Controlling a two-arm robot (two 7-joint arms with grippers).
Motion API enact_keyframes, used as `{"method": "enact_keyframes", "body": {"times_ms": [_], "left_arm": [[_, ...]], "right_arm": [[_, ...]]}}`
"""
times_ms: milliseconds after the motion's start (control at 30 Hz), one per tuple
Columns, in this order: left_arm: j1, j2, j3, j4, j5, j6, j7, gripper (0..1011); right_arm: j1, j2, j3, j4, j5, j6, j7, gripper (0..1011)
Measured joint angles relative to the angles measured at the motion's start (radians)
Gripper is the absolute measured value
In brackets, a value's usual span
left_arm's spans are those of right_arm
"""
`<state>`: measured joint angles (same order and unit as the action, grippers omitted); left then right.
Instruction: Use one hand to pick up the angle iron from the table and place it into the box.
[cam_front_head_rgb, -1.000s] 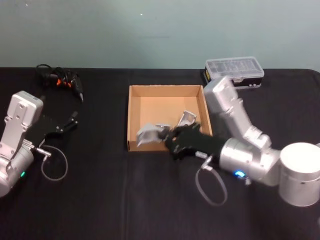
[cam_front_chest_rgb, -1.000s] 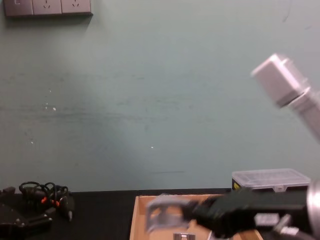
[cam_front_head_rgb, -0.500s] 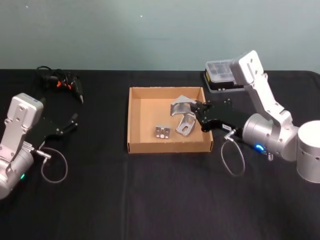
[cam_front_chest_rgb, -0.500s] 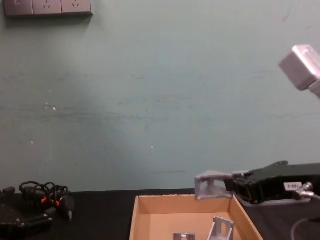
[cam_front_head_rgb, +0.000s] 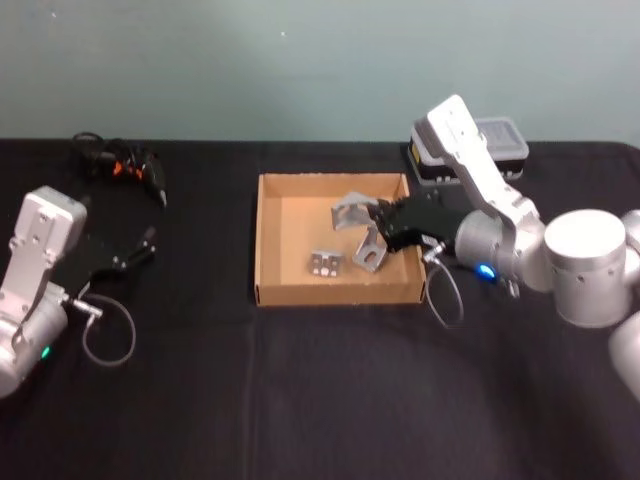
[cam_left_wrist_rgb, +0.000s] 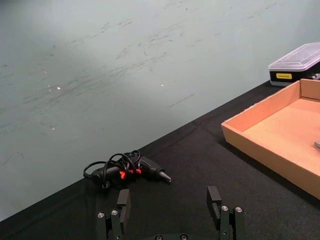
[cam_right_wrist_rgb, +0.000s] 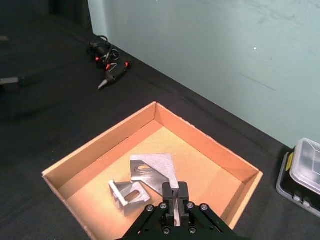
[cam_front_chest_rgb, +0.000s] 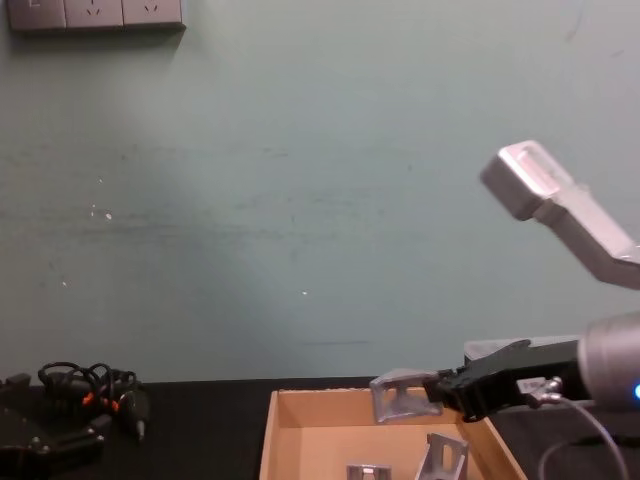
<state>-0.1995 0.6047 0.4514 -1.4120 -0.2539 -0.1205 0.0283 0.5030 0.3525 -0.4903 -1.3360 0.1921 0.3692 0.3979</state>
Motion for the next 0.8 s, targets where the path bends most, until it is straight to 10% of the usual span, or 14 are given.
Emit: {"method": "enact_keyframes", "body": {"times_ms": [800], "left_arm": [[0.0,0.0,0.0,0.0,0.0,0.0,0.0,1000]], "right_arm": [[0.161,-0.127,-0.033,0.31,-0.081,-0.052,0.057,56]]}}
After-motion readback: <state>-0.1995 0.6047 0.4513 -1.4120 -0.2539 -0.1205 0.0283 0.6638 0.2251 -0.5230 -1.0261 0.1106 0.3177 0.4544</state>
